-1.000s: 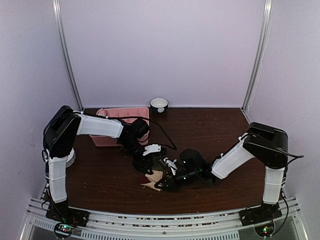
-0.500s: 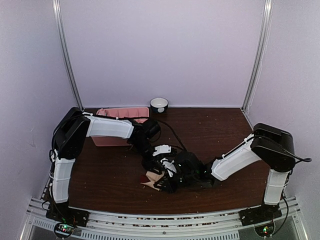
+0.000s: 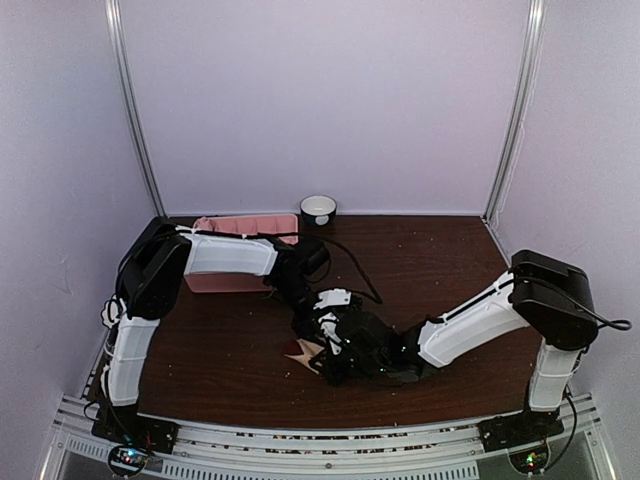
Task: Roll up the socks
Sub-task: Roll the sock at the center of the board.
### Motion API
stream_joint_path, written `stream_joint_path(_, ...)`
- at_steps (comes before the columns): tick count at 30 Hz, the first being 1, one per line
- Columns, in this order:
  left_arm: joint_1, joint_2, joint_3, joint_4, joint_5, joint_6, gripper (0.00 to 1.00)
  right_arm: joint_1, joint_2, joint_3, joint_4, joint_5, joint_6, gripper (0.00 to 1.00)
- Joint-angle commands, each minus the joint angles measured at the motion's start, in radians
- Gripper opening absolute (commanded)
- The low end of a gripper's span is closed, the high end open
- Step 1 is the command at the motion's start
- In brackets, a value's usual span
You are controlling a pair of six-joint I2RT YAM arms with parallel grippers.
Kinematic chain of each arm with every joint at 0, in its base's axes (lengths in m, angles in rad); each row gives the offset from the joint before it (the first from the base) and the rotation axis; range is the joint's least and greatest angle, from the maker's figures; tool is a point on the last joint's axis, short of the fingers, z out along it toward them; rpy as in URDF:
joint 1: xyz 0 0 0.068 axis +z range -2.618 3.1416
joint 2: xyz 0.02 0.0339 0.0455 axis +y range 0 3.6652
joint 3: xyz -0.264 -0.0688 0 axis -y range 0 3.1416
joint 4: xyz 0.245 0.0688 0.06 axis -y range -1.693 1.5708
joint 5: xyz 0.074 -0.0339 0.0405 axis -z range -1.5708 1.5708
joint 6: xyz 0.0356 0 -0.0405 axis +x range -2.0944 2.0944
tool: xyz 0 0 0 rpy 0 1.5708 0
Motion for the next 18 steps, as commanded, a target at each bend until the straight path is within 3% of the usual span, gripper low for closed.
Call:
stream_joint_path(1, -0.031, 0.012, 0.008, -0.014, 0.077, -0.056, 0.59, 0.028, 0.114, -0.071, -0.393, -0.059, -0.008, 0.0)
stream_joint_path(4, 0.034, -0.075, -0.042, 0.036, 0.077, -0.1, 0.73, 0.028, 0.119, -0.069, -0.394, -0.125, -0.029, 0.0)
stream_joint_path(5, 0.056, -0.112, -0.06, 0.047, 0.075, -0.114, 0.91, 0.028, 0.123, -0.067, -0.398, -0.147, -0.036, 0.0)
stream_joint_path(6, 0.074, -0.147, -0.078, 0.061, 0.072, -0.121, 0.97, 0.028, 0.13, -0.063, -0.402, -0.167, -0.042, 0.0)
stream_joint_path(15, 0.212, -0.413, -0.166, 0.049, -0.077, -0.17, 0.98, 0.003, 0.193, -0.032, -0.426, -0.291, -0.046, 0.0)
stream_joint_path(18, 0.279, -0.489, -0.207, 0.027, -0.042, -0.161, 0.98, -0.024, 0.211, -0.046, -0.392, -0.357, -0.028, 0.0)
